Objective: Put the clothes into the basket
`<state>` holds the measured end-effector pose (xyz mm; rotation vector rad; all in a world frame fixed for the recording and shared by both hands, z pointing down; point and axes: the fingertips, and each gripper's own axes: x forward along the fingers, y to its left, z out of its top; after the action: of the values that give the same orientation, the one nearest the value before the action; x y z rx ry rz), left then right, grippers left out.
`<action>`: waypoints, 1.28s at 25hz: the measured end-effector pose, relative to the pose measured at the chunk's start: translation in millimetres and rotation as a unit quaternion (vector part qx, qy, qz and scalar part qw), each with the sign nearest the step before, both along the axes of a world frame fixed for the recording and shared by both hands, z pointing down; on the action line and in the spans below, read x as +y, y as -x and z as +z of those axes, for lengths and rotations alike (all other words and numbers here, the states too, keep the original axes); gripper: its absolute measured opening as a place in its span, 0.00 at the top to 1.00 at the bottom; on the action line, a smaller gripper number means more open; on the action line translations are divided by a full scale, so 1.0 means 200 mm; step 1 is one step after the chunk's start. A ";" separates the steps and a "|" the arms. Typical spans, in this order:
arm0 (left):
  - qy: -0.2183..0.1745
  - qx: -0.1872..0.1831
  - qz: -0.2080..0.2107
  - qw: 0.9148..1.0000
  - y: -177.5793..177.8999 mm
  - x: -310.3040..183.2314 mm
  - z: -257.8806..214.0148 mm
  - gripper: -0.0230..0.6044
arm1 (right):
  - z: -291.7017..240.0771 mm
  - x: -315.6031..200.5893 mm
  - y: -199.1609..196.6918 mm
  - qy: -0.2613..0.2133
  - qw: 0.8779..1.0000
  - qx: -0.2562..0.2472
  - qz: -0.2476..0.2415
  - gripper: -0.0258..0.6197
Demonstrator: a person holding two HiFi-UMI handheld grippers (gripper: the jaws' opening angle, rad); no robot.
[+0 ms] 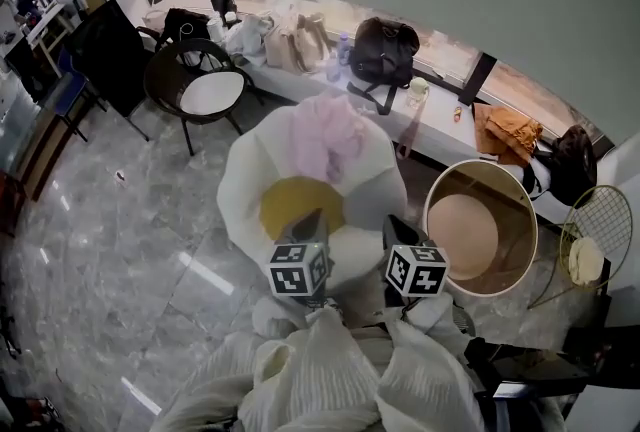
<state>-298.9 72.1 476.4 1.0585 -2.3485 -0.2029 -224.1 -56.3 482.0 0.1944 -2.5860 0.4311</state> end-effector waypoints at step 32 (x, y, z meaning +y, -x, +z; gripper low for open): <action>0.021 0.034 -0.093 0.995 0.76 -0.37 0.15 0.95 | 0.19 -0.39 0.91 0.024 0.994 0.034 -0.100 0.92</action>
<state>-450.7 -2.4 506.4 0.7995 -2.3794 -0.2529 -405.8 -133.7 520.6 -0.0657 -2.4936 0.4050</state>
